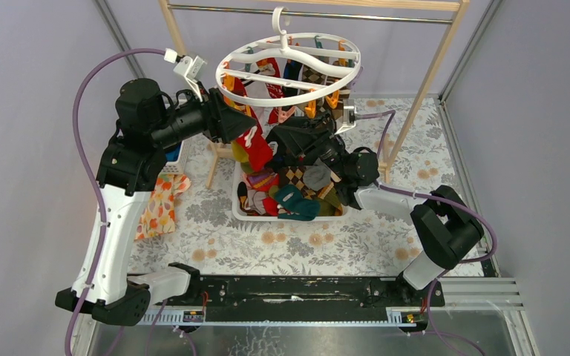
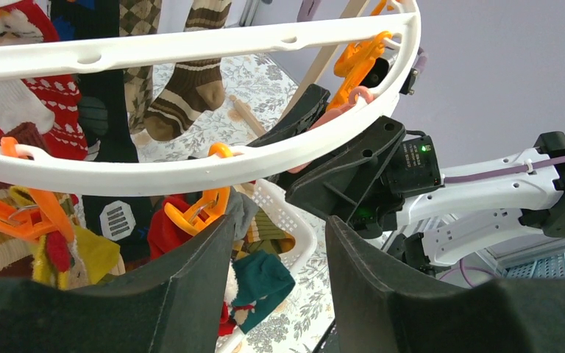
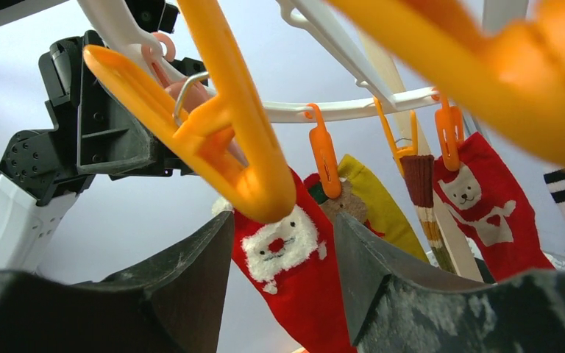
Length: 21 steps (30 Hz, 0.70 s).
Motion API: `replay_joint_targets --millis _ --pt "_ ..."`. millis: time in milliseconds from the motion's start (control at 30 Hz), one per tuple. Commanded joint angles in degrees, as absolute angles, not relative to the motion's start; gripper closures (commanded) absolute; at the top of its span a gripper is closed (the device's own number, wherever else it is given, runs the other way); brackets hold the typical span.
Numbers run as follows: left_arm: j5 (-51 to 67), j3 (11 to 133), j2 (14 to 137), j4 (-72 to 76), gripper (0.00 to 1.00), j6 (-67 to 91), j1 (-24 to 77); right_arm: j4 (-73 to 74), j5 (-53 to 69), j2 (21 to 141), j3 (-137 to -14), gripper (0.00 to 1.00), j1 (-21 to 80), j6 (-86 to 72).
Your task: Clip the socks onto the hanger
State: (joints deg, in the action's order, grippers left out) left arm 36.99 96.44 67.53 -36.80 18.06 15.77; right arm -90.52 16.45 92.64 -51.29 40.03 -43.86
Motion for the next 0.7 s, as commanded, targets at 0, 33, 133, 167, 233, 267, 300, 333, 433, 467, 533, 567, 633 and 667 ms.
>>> replay_joint_targets --millis 0,33,133,167,233,267,300,333,433,467,533,567,633,667 --pt "36.7 98.4 67.0 -36.4 0.45 16.7 16.2 -98.1 15.6 91.5 -53.0 0.42 40.3 -45.3" --pt "36.7 98.4 67.0 -36.5 0.45 16.7 16.1 -98.1 15.7 91.4 -53.0 0.41 40.3 -45.2" --pt "36.7 98.4 67.0 -36.6 0.45 16.6 16.1 -98.1 15.7 91.1 -52.7 0.34 40.4 -44.8" --pt "36.7 98.3 66.9 -36.7 0.45 16.6 16.2 -98.0 15.8 91.1 -52.8 0.31 40.4 -44.6" --pt "36.7 98.4 66.8 -36.7 0.45 16.5 16.2 -98.0 15.7 91.1 -53.0 0.27 40.2 -44.5" --pt "36.7 98.3 66.8 -36.7 0.45 16.6 16.2 -98.0 15.6 91.1 -53.1 0.26 40.1 -44.5" --pt "36.7 98.3 66.7 -36.7 0.45 16.6 16.2 -98.0 15.4 91.1 -53.2 0.26 40.0 -44.4" --pt "36.8 98.3 66.7 -36.7 0.45 16.7 16.2 -98.0 15.2 91.1 -53.3 0.25 39.9 -44.3" --pt "37.2 98.3 66.8 -36.7 0.45 17.1 16.2 -98.0 14.5 91.5 -53.8 0.24 39.8 -44.3" --pt "37.3 98.2 66.8 -36.7 0.45 17.2 16.2 -98.0 14.6 91.8 -54.1 0.23 39.7 -44.5" --pt "37.5 98.2 66.7 -36.7 0.45 17.3 16.2 -98.0 14.9 91.9 -54.4 0.22 39.4 -44.7" --pt "37.5 98.2 66.6 -36.6 0.45 17.3 16.2 -98.0 14.8 91.8 -54.2 0.22 39.2 -45.0" --pt "37.5 98.3 66.5 -36.6 0.45 17.2 16.2 -98.0 14.3 91.4 -53.4 0.20 38.8 -45.3" --pt "37.5 98.3 66.5 -36.7 0.45 17.2 16.2 -98.0 14.2 91.3 -53.1 0.20 38.6 -45.4"
